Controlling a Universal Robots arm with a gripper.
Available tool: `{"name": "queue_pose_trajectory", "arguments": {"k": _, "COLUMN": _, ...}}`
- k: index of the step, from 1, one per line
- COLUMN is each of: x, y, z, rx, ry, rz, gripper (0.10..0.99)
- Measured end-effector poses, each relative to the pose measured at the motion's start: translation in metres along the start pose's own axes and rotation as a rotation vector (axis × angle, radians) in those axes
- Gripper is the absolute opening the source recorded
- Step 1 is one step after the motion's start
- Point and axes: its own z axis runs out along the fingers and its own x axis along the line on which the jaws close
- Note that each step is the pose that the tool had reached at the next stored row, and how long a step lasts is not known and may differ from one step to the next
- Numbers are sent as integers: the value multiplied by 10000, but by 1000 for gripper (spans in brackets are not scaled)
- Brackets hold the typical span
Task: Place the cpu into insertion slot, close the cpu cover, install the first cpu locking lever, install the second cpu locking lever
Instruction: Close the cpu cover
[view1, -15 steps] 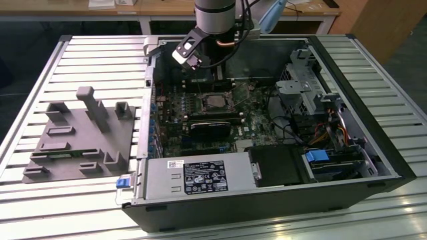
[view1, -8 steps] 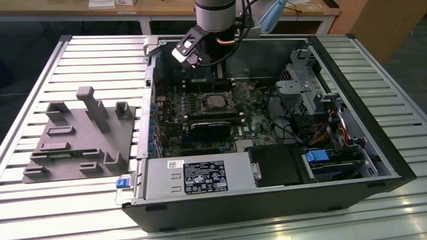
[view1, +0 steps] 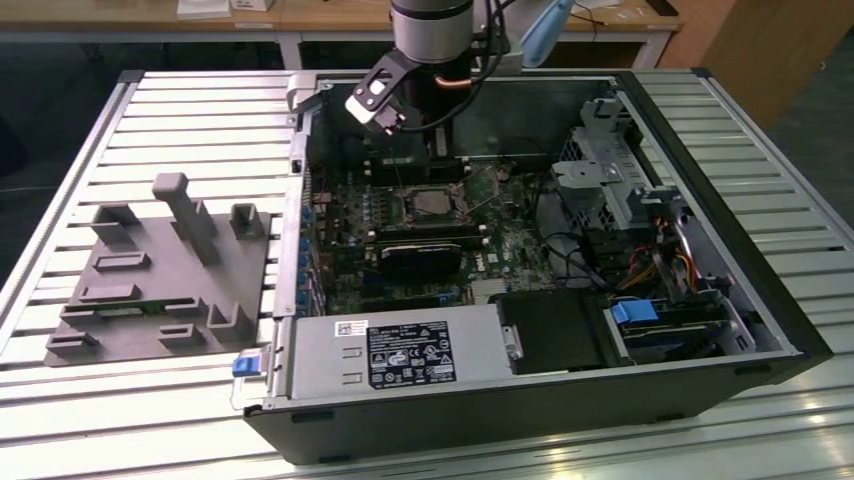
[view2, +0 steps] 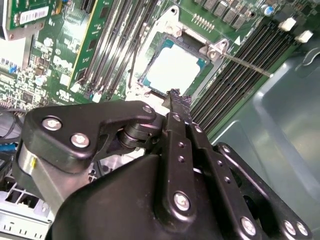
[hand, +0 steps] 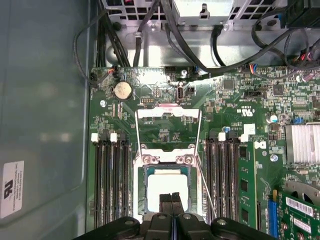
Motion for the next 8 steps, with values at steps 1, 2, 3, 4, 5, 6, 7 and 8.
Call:
{"name": "queue_pose_trajectory", "arguments": {"k": 1, "x": 0, "y": 18, "z": 2, "rx": 0, "ry": 1, "rz": 0, "gripper": 106}}
{"name": "queue_pose_trajectory", "arguments": {"k": 2, "x": 1, "y": 43, "z": 5, "rx": -1, "ry": 2, "rz": -1, "gripper": 106}}
{"name": "queue_pose_trajectory", "arguments": {"k": 3, "x": 1, "y": 66, "z": 7, "rx": -1, "ry": 2, "rz": 0, "gripper": 106}}
{"name": "queue_pose_trajectory", "arguments": {"k": 4, "x": 2, "y": 92, "z": 10, "rx": -1, "ry": 2, "rz": 0, "gripper": 106}}
{"name": "queue_pose_trajectory", "arguments": {"k": 5, "x": 3, "y": 119, "z": 13, "rx": -1, "ry": 2, "rz": 0, "gripper": 106}}
{"name": "queue_pose_trajectory", "arguments": {"k": 6, "x": 3, "y": 147, "z": 16, "rx": -1, "ry": 2, "rz": 0, "gripper": 106}}
{"name": "queue_pose_trajectory", "arguments": {"k": 7, "x": 4, "y": 176, "z": 19, "rx": -1, "ry": 2, "rz": 0, "gripper": 106}}
{"name": "queue_pose_trajectory", "arguments": {"k": 8, "x": 5, "y": 204, "z": 22, "rx": -1, "ry": 2, "rz": 0, "gripper": 106}}
